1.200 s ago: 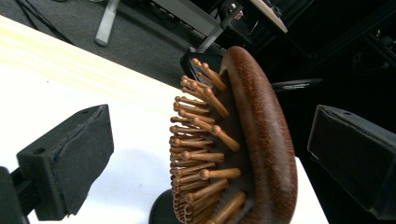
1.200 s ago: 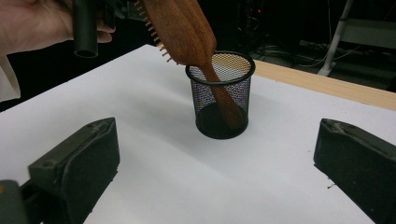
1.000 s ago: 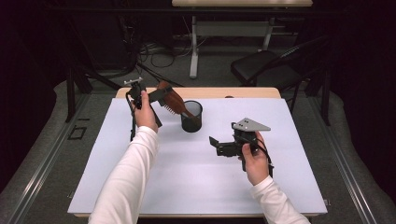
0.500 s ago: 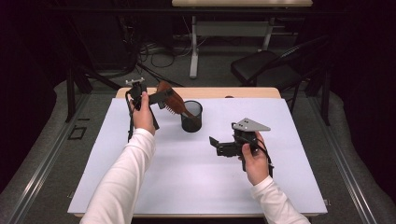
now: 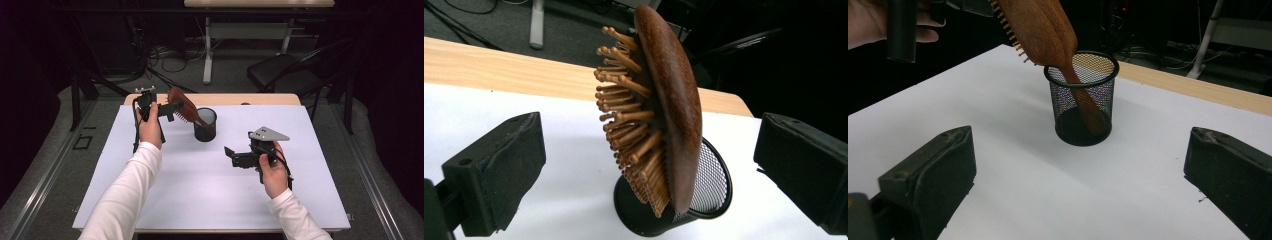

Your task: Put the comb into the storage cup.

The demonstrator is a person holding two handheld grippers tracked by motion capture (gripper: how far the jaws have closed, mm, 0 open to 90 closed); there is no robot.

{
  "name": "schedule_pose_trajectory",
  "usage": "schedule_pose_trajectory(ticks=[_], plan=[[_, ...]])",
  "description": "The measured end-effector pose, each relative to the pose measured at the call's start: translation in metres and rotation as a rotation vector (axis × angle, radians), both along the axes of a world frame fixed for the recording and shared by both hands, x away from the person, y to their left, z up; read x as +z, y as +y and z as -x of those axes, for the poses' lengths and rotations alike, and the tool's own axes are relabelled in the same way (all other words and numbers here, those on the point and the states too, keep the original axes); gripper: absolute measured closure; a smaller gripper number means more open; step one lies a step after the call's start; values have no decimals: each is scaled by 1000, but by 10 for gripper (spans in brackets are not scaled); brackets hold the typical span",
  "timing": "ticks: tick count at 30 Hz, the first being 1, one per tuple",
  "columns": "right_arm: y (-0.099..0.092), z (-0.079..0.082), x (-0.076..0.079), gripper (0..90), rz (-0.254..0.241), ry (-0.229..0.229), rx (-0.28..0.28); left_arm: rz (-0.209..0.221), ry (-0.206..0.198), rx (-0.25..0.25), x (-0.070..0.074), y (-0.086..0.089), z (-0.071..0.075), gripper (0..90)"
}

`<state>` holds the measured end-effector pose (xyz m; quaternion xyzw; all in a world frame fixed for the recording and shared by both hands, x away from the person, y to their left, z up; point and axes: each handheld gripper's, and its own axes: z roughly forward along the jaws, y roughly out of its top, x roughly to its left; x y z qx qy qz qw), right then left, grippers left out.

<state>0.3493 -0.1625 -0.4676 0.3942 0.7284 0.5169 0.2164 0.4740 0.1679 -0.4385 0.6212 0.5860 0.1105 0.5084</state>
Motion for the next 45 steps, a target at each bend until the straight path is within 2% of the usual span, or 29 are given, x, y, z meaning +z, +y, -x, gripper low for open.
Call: schedule_pose_trajectory(ticks=[16,28,40,45], plan=[[0,0,-1,0,5,6,-2,-21,-18,-44,2,15,16,5],[0,-1,-1,0,9,9,-2,-65,-26,-87,0,22,29,4],[0,0,-2,0,13,11,-2,-53,-32,-124,-4,30,45,4],[0,-1,-3,0,20,12,-2,-33,-34,-139,-6,34,53,4]])
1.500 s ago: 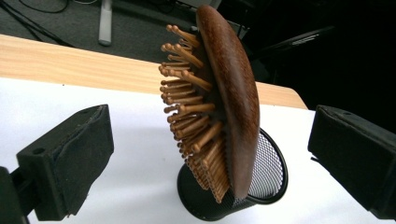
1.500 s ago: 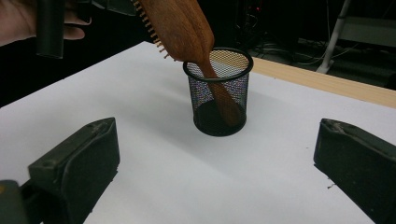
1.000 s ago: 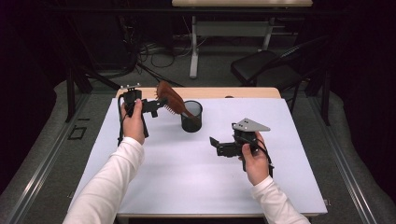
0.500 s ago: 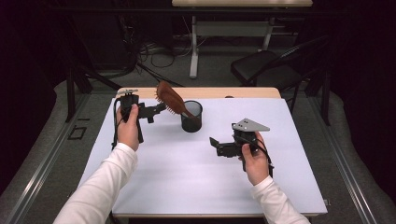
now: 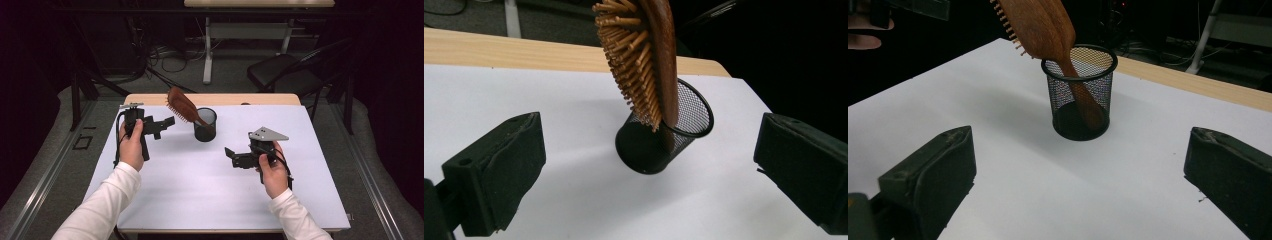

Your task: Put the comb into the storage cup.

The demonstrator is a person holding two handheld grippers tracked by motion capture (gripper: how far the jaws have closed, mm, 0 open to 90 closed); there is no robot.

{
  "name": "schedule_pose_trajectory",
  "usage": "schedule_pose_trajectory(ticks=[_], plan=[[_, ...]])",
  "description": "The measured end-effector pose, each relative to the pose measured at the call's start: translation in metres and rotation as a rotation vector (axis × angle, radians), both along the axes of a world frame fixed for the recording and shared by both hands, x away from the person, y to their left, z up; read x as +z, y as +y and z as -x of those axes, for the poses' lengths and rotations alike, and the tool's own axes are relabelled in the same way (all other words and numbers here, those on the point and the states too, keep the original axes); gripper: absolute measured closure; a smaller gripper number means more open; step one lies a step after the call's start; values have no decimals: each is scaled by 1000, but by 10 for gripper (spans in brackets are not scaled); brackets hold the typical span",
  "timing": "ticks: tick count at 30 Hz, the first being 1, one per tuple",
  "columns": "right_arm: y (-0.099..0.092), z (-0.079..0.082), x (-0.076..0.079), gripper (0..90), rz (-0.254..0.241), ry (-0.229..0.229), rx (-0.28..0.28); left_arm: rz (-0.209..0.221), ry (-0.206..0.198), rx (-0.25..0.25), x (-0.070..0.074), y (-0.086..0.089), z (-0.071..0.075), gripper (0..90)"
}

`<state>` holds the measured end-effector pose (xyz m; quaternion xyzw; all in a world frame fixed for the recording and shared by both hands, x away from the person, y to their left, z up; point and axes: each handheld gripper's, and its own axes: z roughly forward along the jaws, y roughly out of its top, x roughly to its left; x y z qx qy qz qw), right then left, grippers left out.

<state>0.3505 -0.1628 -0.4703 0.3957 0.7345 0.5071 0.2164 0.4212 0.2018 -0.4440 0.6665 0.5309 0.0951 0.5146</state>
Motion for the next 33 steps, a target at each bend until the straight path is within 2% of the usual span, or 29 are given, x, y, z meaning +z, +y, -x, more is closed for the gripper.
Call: schedule_pose_trajectory(ticks=[4,8,11,16,22,33], plan=[[1,0,-1,0,5,4,1,10,-5,-19,1,2,7,4],[2,-1,-2,0,10,7,6,3,-13,-22,2,4,11,4],[2,-1,-2,0,9,10,8,13,-13,-23,2,6,14,5],[1,-2,-2,0,7,18,5,-9,-17,-31,1,9,18,4],[-2,-1,-2,0,4,19,4,9,-25,-32,1,15,23,4],[-5,-1,-5,0,1,31,-3,-37,-50,-51,-1,24,33,4]])
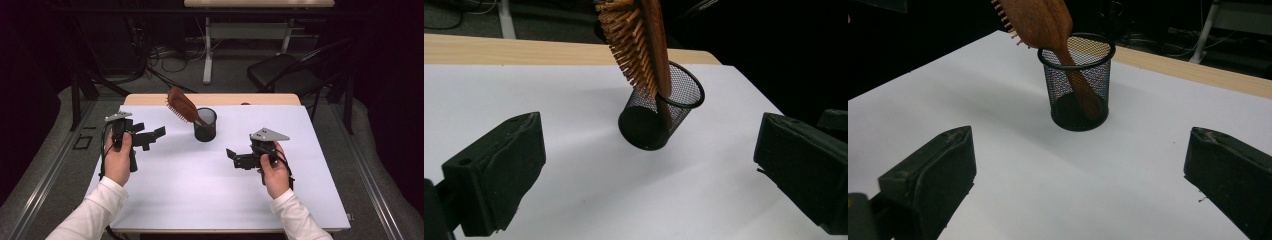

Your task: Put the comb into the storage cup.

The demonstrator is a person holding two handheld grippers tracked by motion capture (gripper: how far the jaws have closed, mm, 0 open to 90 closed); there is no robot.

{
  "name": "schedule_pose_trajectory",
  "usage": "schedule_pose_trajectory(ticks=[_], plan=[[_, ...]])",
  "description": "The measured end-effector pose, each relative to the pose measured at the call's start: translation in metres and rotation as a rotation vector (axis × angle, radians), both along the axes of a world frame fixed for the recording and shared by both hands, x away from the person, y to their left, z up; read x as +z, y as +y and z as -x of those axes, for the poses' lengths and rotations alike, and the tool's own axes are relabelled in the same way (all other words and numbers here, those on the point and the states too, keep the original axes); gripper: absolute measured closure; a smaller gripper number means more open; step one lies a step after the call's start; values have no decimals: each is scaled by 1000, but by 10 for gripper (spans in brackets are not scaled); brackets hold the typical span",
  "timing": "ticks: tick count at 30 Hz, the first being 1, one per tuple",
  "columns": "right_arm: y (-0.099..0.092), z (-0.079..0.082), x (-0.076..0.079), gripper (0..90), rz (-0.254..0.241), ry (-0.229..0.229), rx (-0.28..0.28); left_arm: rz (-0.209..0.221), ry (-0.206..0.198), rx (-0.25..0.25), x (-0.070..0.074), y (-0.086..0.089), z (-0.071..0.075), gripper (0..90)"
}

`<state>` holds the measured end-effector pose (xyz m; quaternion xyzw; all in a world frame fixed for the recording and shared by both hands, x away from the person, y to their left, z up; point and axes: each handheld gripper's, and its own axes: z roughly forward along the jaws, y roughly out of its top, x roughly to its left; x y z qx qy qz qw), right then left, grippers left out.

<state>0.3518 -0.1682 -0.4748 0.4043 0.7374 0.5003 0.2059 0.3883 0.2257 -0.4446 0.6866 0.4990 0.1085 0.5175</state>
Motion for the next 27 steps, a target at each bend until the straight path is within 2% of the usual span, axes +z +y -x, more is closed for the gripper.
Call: schedule_pose_trajectory(ticks=[10,20,27], plan=[[-4,-2,-1,0,-13,9,-9,-29,-12,-35,-5,-3,10,4],[-9,0,-1,0,-4,6,-27,-37,-6,-60,-14,-6,17,4],[-5,-2,0,0,9,3,-31,-55,-10,-69,-17,-5,23,4]])
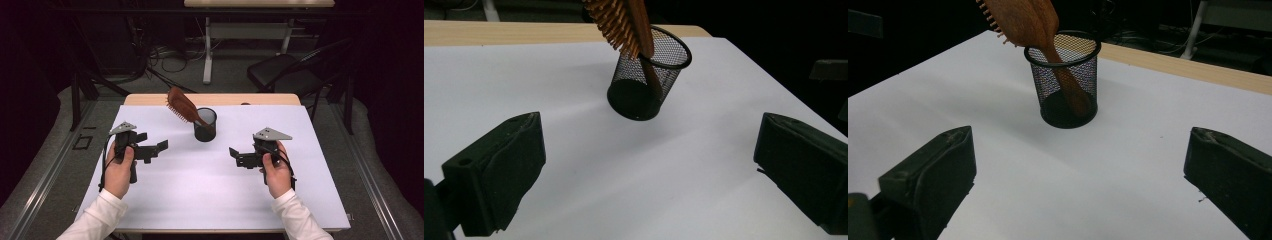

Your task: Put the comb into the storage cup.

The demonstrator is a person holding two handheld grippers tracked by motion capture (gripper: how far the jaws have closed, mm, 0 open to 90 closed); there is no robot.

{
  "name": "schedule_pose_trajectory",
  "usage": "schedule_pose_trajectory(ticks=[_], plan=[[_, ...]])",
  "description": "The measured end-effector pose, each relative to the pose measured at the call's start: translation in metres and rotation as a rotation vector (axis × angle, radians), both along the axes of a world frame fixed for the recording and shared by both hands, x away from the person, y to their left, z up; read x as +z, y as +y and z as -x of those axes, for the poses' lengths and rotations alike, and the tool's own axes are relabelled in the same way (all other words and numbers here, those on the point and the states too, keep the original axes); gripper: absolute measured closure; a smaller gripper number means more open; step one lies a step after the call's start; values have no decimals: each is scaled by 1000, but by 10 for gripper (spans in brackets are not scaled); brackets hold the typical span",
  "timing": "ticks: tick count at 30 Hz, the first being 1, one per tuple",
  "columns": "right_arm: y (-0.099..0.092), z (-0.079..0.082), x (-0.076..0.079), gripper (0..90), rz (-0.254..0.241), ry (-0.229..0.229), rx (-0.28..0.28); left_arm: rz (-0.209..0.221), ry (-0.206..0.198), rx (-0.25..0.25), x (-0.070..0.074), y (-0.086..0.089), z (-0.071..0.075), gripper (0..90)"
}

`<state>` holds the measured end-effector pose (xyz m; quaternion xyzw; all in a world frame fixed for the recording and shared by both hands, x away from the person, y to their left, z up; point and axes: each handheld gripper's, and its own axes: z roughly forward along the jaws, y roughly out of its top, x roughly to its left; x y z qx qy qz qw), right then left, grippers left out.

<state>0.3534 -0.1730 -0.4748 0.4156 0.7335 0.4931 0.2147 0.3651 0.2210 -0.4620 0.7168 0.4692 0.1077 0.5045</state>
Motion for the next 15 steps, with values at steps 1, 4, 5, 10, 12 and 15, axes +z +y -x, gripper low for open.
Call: schedule_pose_trajectory(ticks=[1,4,5,10,12,15], plan=[[1,0,1,0,-1,-2,0,-1,-1,0,0,1,1,4],[-1,2,2,0,6,-7,2,-9,-13,2,1,3,5,4],[-2,3,3,0,13,-4,-2,-11,-15,1,1,4,6,4],[-9,8,3,0,42,-6,-5,-15,-21,1,0,8,13,4],[-11,11,3,0,43,-3,-1,-13,-23,2,-1,10,16,4],[-14,14,3,0,54,-2,0,-16,-28,4,-3,12,20,4]])
